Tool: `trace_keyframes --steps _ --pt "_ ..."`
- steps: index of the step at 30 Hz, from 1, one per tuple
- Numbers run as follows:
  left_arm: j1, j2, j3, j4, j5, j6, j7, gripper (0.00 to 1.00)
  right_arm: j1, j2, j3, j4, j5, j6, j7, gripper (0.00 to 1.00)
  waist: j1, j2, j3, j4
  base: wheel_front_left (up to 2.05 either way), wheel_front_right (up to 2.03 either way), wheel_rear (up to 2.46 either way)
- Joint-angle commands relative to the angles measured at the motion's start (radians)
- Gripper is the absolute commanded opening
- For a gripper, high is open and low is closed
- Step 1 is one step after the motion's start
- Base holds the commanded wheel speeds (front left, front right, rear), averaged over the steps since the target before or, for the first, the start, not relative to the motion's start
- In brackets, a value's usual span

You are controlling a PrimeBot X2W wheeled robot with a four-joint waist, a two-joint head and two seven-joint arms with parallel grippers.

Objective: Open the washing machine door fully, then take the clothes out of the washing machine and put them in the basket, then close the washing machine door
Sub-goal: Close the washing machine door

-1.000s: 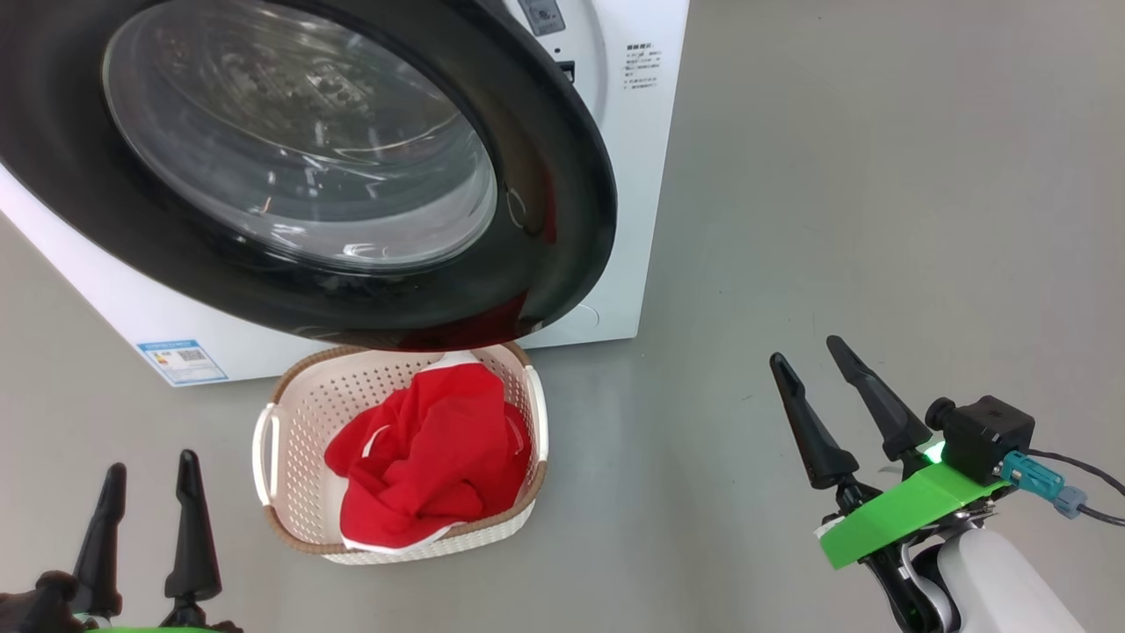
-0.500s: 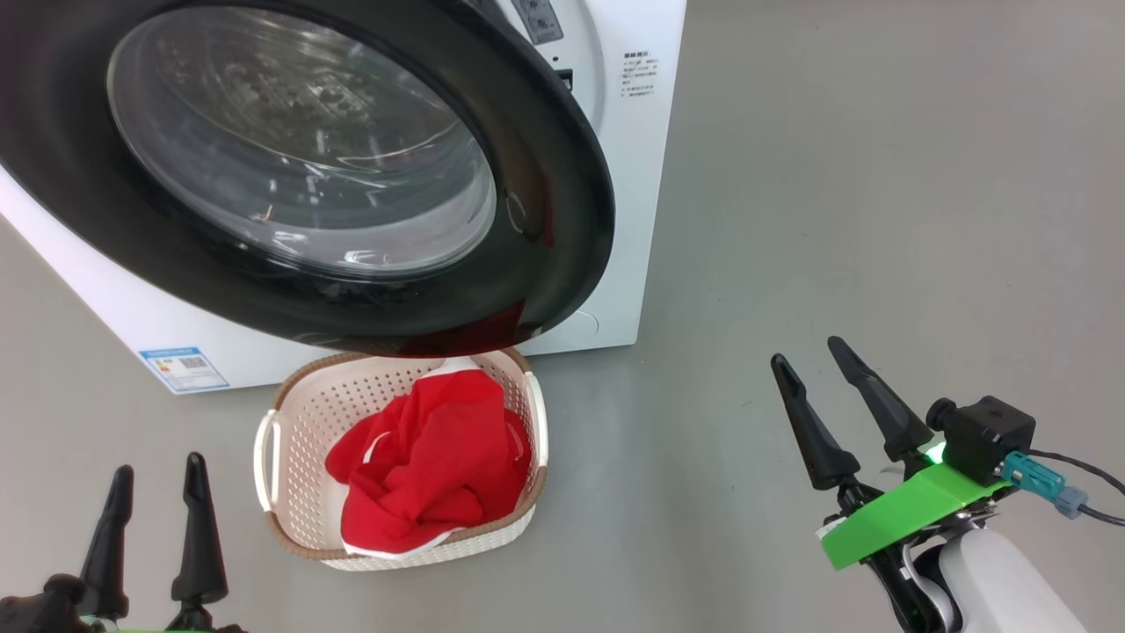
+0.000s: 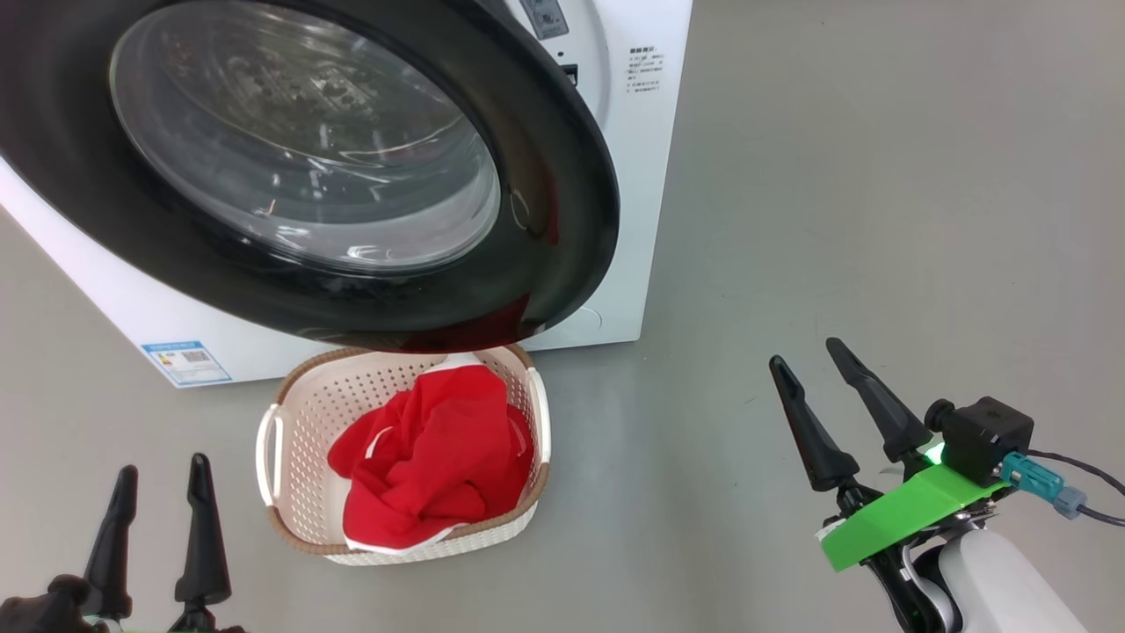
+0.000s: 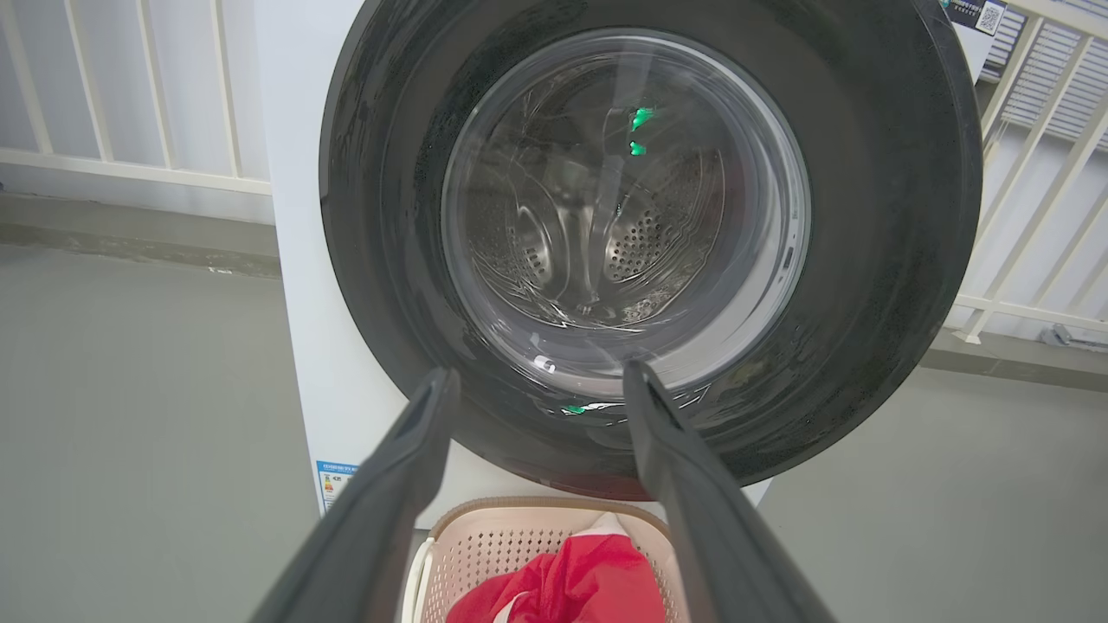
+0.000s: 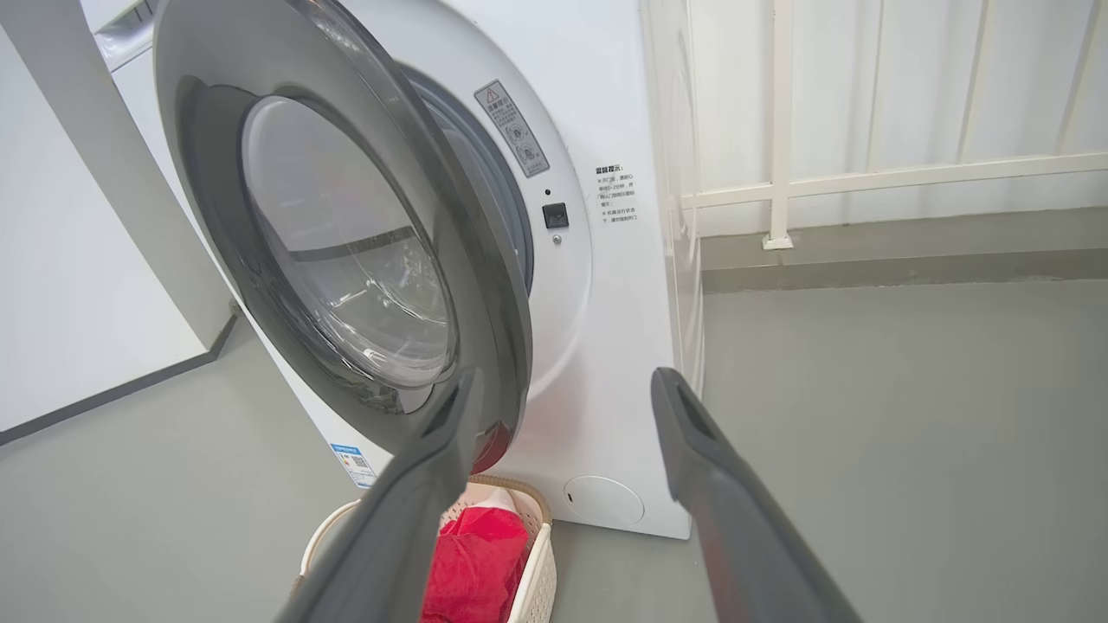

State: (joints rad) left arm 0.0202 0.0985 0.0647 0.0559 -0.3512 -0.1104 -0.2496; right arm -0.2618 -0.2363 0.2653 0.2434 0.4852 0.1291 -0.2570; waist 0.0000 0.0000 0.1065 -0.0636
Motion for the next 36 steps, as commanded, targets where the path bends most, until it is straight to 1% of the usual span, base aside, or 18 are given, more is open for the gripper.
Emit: trace_keyframes --steps 1,2,3,4,5,6,7,8,20,31,36 --pt "-0.007 0.016 0.038 -0.023 0.012 -0.005 -0.012 1.0 0.003 -0.008 0.016 -0.026 0.001 0.002 -0.005 1.0 0.0 0.0 0.002 0.002 0.0 0.0 0.0" --pt "-0.007 0.016 0.039 -0.023 0.013 -0.006 -0.012 1.0 0.002 -0.008 0.016 -0.027 0.001 0.002 -0.005 0.92 0.0 0.0 0.003 0.003 0.0 0.0 0.0" --pt "-0.008 0.016 0.039 -0.023 0.014 -0.006 -0.012 1.0 0.001 -0.008 0.016 -0.027 0.001 0.002 -0.005 0.64 0.0 0.0 0.004 0.004 0.0 0.0 0.0" --pt "-0.009 0.015 0.039 -0.023 0.014 -0.007 -0.012 1.0 -0.001 -0.008 0.016 -0.028 0.001 0.002 -0.005 0.45 0.0 0.0 0.004 0.005 0.0 0.0 0.0" --pt "-0.009 0.015 0.039 -0.023 0.015 -0.007 -0.012 1.0 -0.003 -0.009 0.016 -0.029 0.001 0.002 -0.005 0.36 0.0 0.0 0.005 0.006 0.0 0.0 0.0" --pt "-0.009 0.014 0.04 -0.023 0.015 -0.008 -0.012 1.0 -0.005 -0.009 0.017 -0.031 0.001 0.002 -0.005 0.22 0.0 0.0 0.006 0.007 0.0 0.0 0.0" --pt "-0.01 0.013 0.04 -0.023 0.015 -0.008 -0.012 1.0 -0.009 -0.01 0.018 -0.033 0.0 0.002 -0.005 0.03 0.0 0.0 0.008 0.009 0.0 0.0 0.0" --pt "-0.011 0.012 0.04 -0.024 0.015 -0.008 -0.012 1.0 -0.013 -0.012 0.021 -0.035 0.0 0.002 -0.005 0.0 0.0 0.0 0.011 0.01 0.0 0.0 0.0" --pt "-0.041 0.003 0.037 -0.025 0.017 -0.013 -0.012 1.0 -0.111 -0.033 0.075 -0.069 -0.001 0.002 -0.005 0.0 0.0 0.0 0.057 0.046 0.0 0.0 0.0" --pt "-0.079 -0.004 0.031 -0.021 0.015 -0.017 -0.012 1.0 -0.239 -0.069 0.186 -0.062 -0.002 0.002 -0.005 0.0 0.0 0.0 0.128 0.101 0.0 0.0 0.0" --pt "-0.108 0.0 0.028 -0.018 0.015 -0.019 -0.012 1.0 -0.292 -0.082 0.21 -0.042 0.0 0.002 -0.005 0.0 0.0 0.0 0.16 0.131 0.0 0.0 0.0"
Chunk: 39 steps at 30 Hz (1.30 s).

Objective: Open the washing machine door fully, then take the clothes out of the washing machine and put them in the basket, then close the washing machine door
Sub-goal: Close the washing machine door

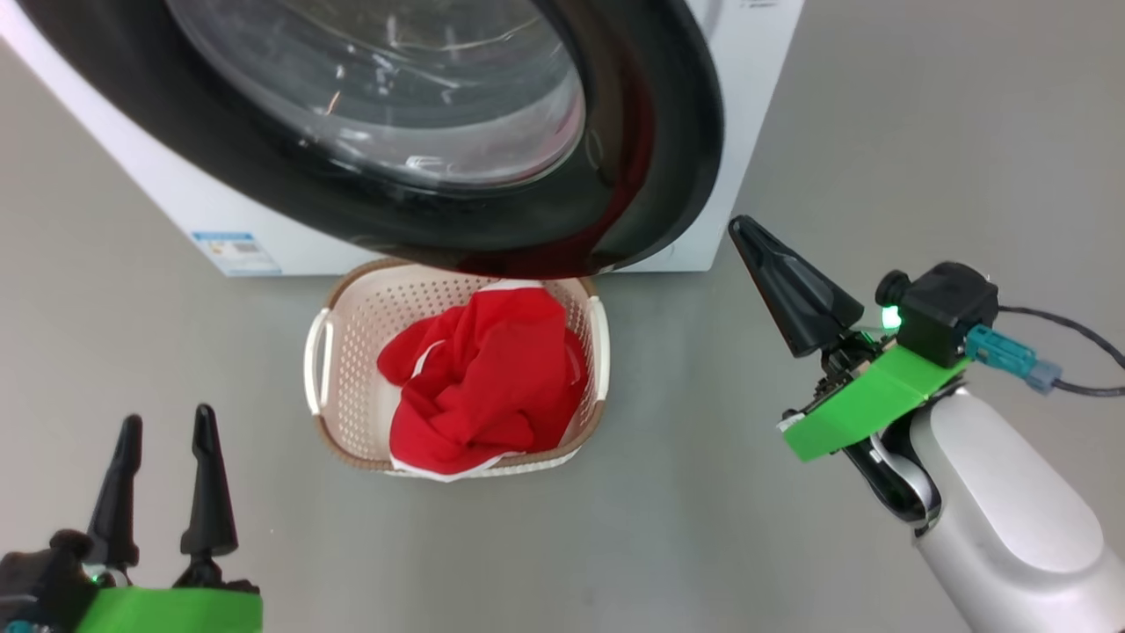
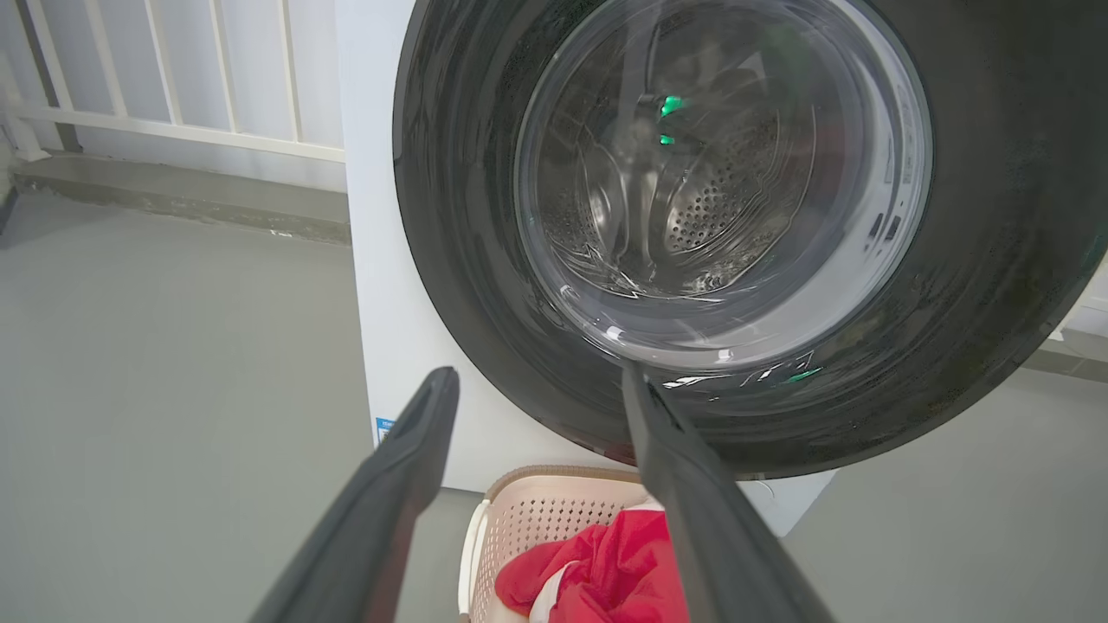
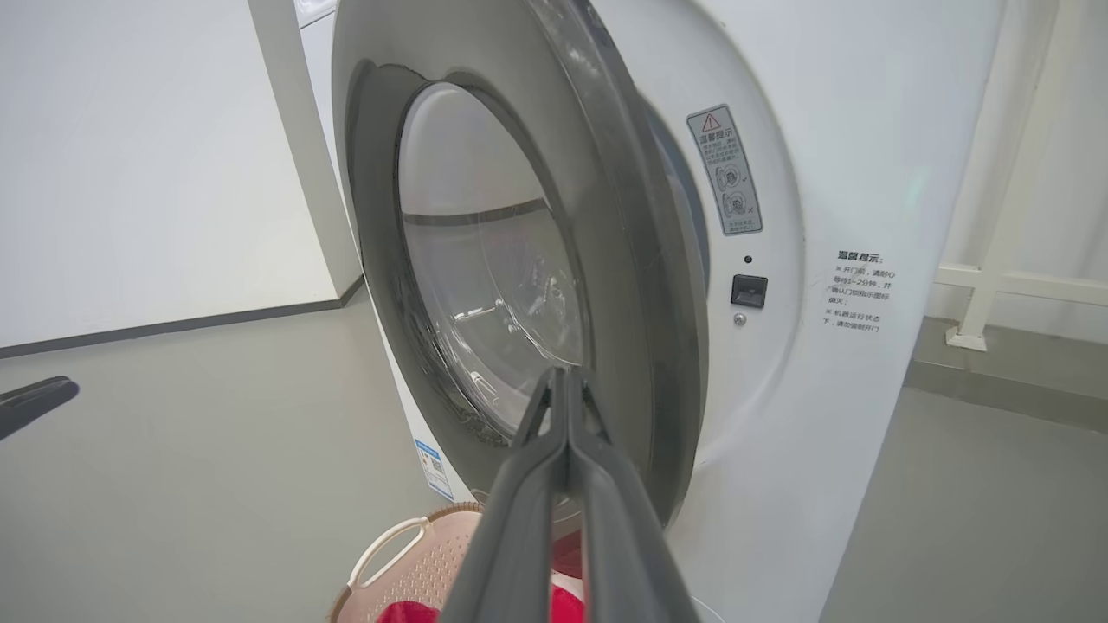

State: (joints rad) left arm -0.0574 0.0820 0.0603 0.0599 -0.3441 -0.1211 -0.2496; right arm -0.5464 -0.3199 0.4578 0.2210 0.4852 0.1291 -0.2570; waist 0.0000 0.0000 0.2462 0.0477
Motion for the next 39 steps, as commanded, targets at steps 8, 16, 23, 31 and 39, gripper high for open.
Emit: trace_keyframes --steps 8,16,23,31,39 --pt "-0.065 0.019 0.03 -0.03 0.009 -0.009 -0.012 1.0 -0.099 -0.018 0.056 0.024 -0.01 0.002 -0.005 0.0 0.0 0.0 0.072 0.057 0.0 0.0 0.0" --pt "-0.087 0.014 0.022 -0.033 0.01 -0.009 -0.012 1.0 -0.185 -0.045 0.079 0.068 -0.007 0.002 -0.005 0.0 0.0 0.0 0.108 0.086 0.0 0.0 0.0" --pt "-0.096 0.013 0.013 -0.034 0.007 -0.009 -0.012 1.0 -0.229 -0.062 0.081 0.093 -0.005 0.002 -0.005 0.0 0.0 0.0 0.128 0.103 0.0 0.0 0.0" --pt "-0.104 0.003 0.01 -0.038 0.002 -0.009 -0.012 1.0 -0.265 -0.09 0.062 0.099 -0.001 0.002 -0.005 0.0 0.0 0.0 0.16 0.126 0.0 0.0 0.0" --pt "-0.107 -0.002 0.005 -0.039 0.003 -0.01 -0.012 1.0 -0.289 -0.113 0.024 0.097 -0.015 0.002 -0.005 0.0 0.0 0.0 0.184 0.14 0.0 0.0 0.0"
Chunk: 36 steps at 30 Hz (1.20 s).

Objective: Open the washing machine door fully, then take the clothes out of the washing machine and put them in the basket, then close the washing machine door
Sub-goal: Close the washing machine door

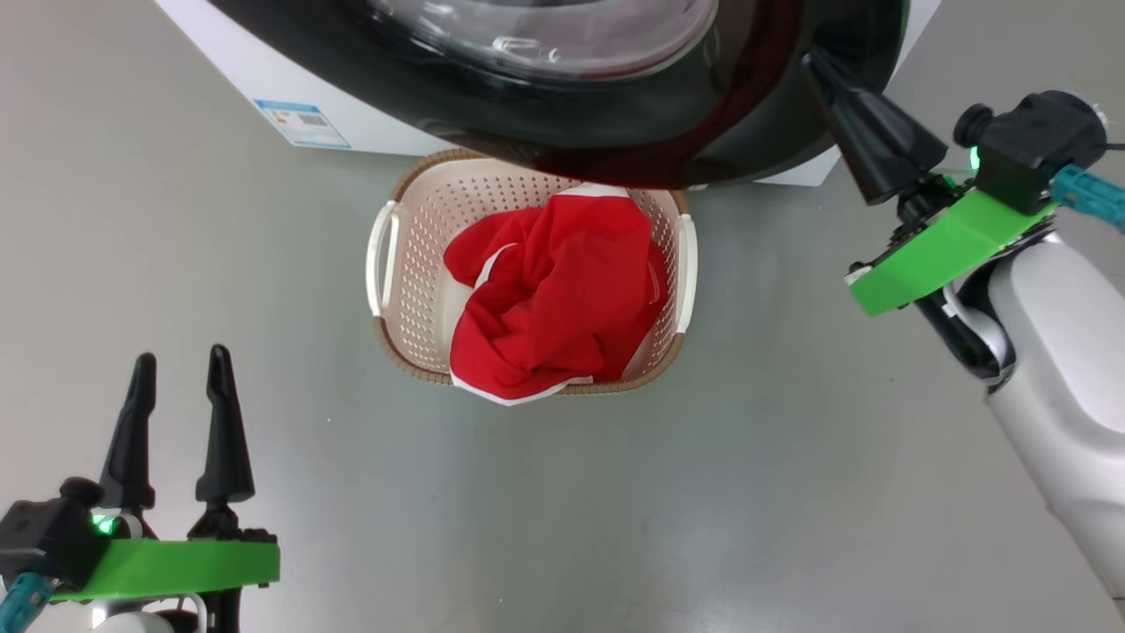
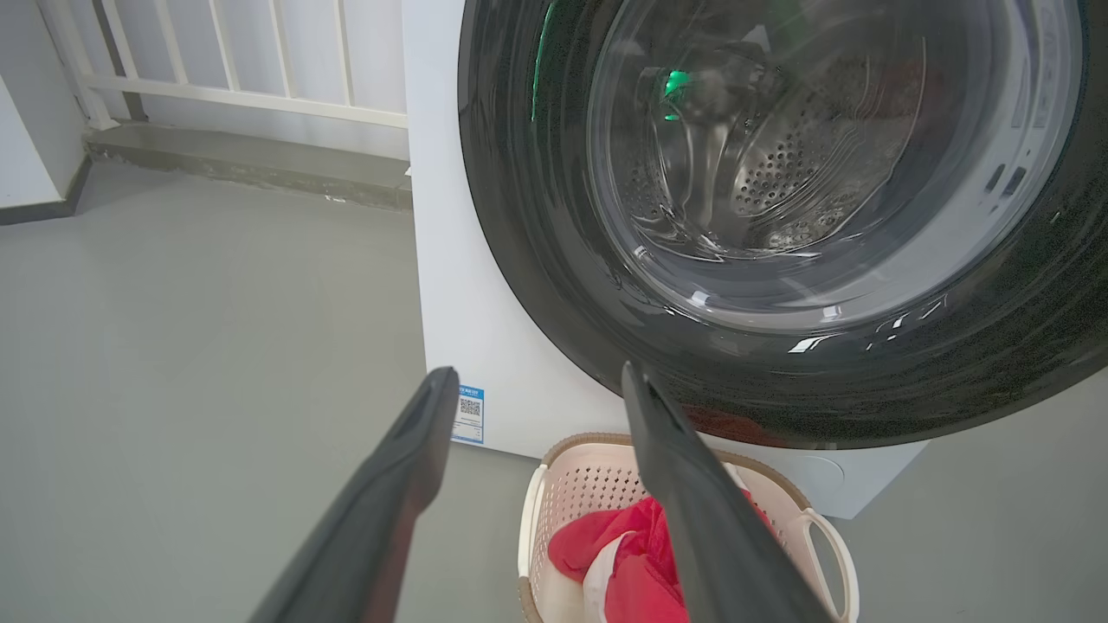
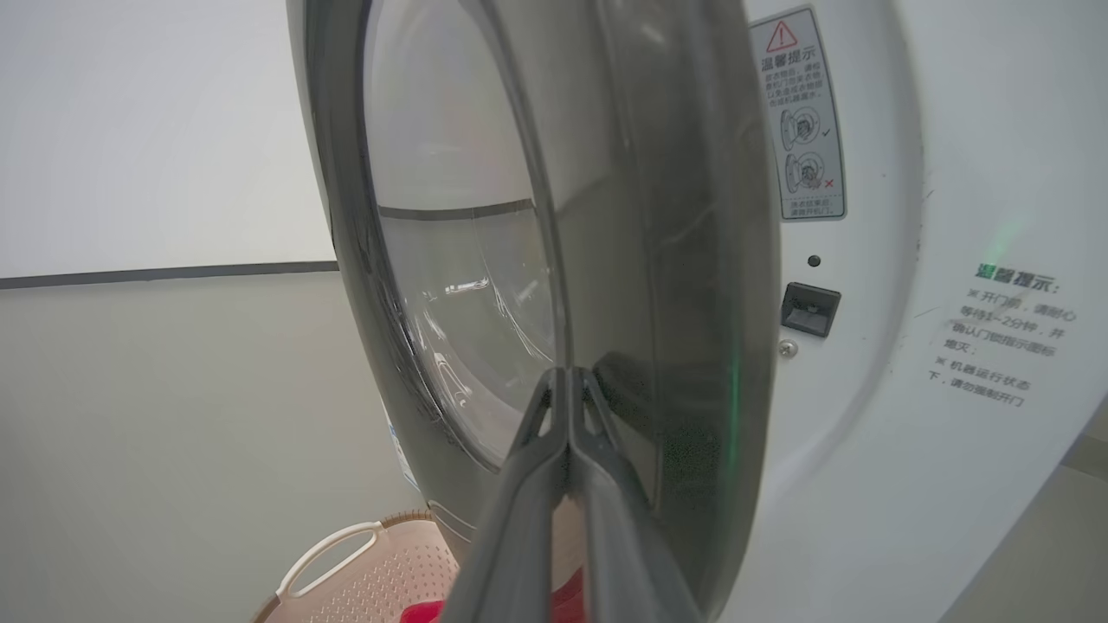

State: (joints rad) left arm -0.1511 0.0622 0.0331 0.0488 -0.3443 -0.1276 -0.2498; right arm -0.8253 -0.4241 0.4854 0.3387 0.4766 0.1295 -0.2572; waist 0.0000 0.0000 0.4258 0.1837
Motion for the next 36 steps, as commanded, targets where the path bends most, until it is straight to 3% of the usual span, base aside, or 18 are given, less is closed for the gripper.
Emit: trace_keyframes --steps 1,24,36 --pt "-0.014 0.018 0.031 -0.028 0.003 -0.003 -0.012 1.0 -0.013 -0.012 -0.008 -0.02 -0.009 0.001 -0.005 0.0 0.0 0.0 0.007 0.005 0.0 0.0 0.0" --pt "-0.047 0.011 -0.008 -0.032 0.001 -0.003 -0.012 1.0 -0.206 -0.11 -0.066 0.074 -0.031 0.001 -0.005 0.0 0.0 0.0 0.112 0.082 0.0 0.0 0.0" --pt "-0.052 0.002 -0.007 -0.027 0.001 -0.003 -0.012 1.0 -0.251 -0.11 -0.137 0.138 -0.048 0.001 -0.005 0.0 0.0 0.0 0.111 0.103 0.0 0.0 0.0"
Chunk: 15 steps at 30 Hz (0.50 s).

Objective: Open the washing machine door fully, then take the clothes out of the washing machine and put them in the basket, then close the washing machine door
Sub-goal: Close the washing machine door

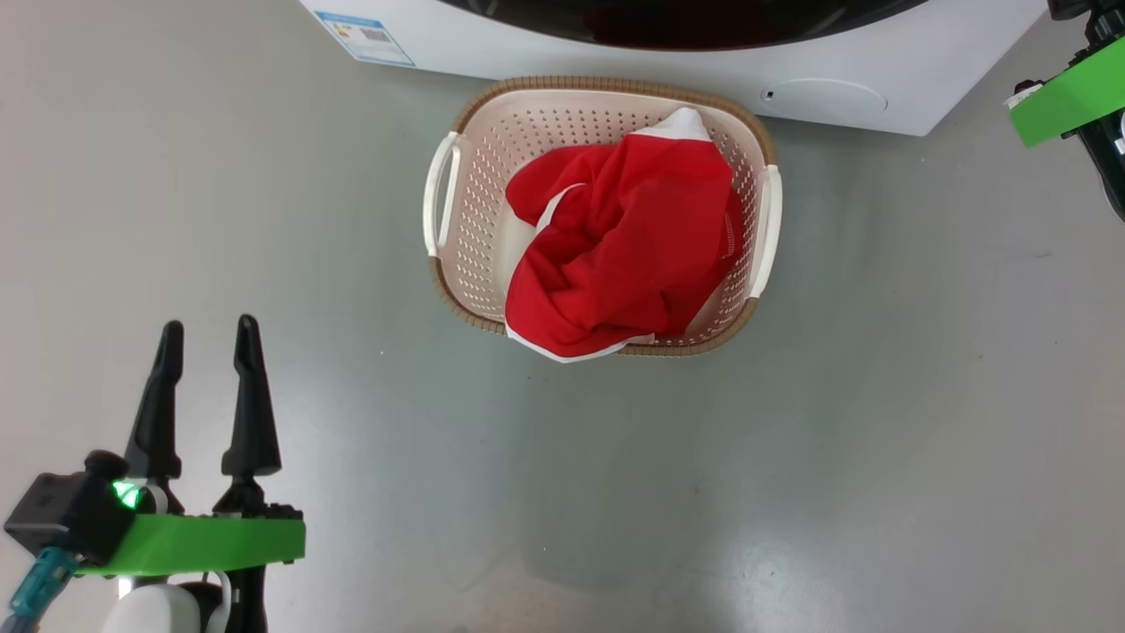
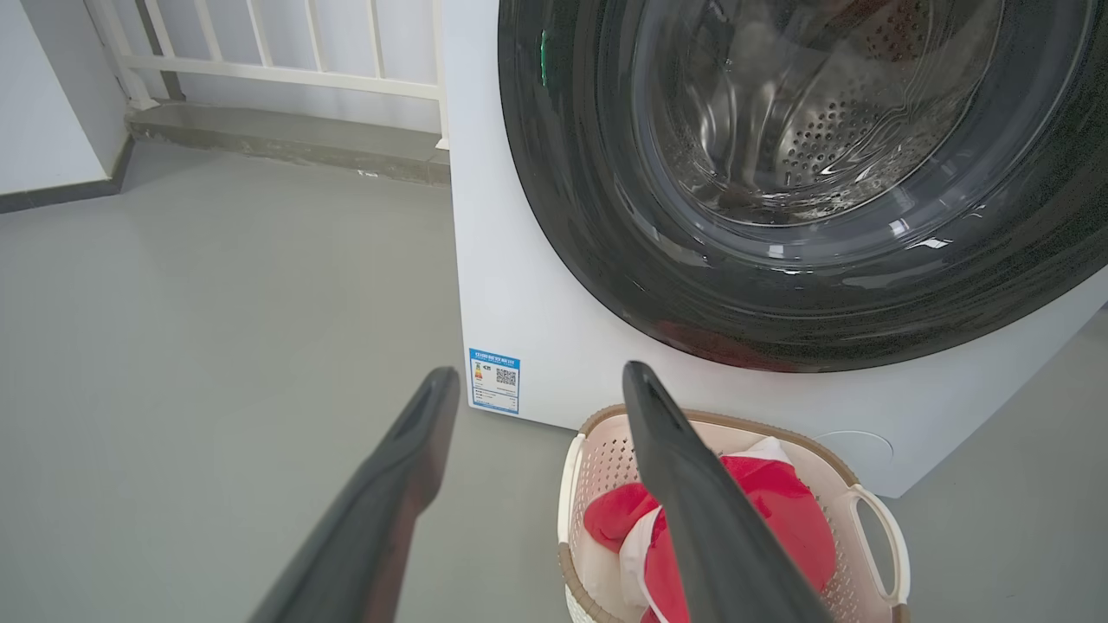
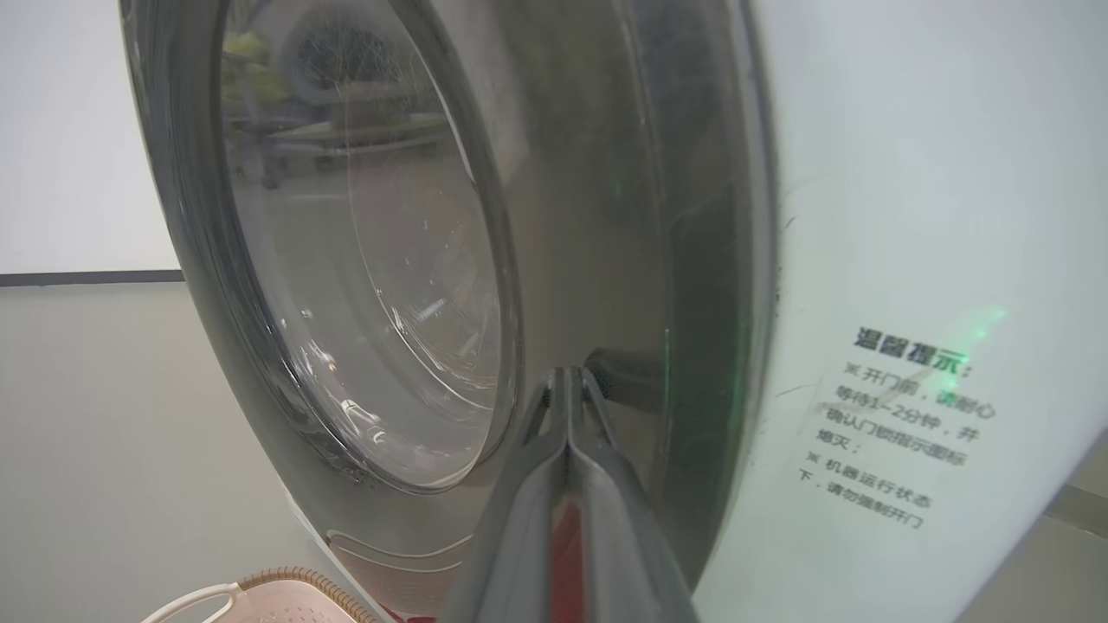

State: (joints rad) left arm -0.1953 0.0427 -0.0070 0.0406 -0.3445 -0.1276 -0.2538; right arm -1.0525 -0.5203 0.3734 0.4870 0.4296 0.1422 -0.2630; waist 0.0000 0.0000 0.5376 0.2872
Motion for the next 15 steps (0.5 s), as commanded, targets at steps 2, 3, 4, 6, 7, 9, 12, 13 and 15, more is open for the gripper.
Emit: trace_keyframes --steps 2,3,4,6,7,9,12,13,15 --pt "-0.007 0.02 0.036 -0.017 0.001 -0.003 -0.008 1.0 -0.019 -0.01 -0.026 -0.006 -0.002 -0.011 0.001 0.0 0.0 0.0 -0.006 -0.002 0.0 0.0 0.0" --pt "-0.007 0.02 0.036 -0.017 0.001 -0.003 -0.008 1.0 -0.016 -0.008 -0.027 -0.005 -0.002 -0.011 0.001 0.0 0.0 0.0 -0.008 -0.003 0.0 0.0 0.0" --pt "-0.007 0.019 0.036 -0.017 0.001 -0.003 -0.008 1.0 -0.014 -0.006 -0.027 -0.004 -0.002 -0.011 0.001 0.0 0.0 0.0 -0.01 -0.005 0.0 0.0 0.0" --pt "-0.008 0.019 0.035 -0.016 0.001 -0.003 -0.008 1.0 -0.009 -0.003 -0.029 -0.002 -0.001 -0.011 0.001 0.0 0.0 0.0 -0.014 -0.007 0.0 0.0 0.0" --pt "-0.009 0.019 0.035 -0.015 0.002 -0.003 -0.008 1.0 -0.007 -0.003 -0.029 -0.001 -0.001 -0.011 0.001 0.0 0.0 0.0 -0.016 -0.008 0.0 0.0 0.0" --pt "-0.009 0.019 0.034 -0.014 0.004 -0.003 -0.008 1.0 -0.002 -0.002 -0.029 0.0 0.0 -0.011 0.001 0.0 0.0 0.0 -0.023 -0.011 0.0 0.0 0.0" --pt "-0.006 0.019 0.034 -0.01 0.006 -0.003 -0.008 1.0 0.014 0.004 -0.023 -0.003 0.006 -0.011 0.001 0.0 0.0 0.0 -0.04 -0.016 0.0 0.0 0.0" --pt "-0.004 0.02 0.034 -0.008 0.006 -0.003 -0.008 1.0 0.021 0.007 -0.018 -0.005 0.007 -0.011 0.001 0.0 0.0 0.0 -0.047 -0.018 0.0 0.0 0.0" --pt "-0.003 0.022 0.031 -0.006 0.006 -0.003 -0.008 1.0 0.038 0.01 -0.01 -0.009 0.01 -0.011 0.001 0.0 0.0 0.0 -0.058 -0.022 0.0 0.0 0.0"
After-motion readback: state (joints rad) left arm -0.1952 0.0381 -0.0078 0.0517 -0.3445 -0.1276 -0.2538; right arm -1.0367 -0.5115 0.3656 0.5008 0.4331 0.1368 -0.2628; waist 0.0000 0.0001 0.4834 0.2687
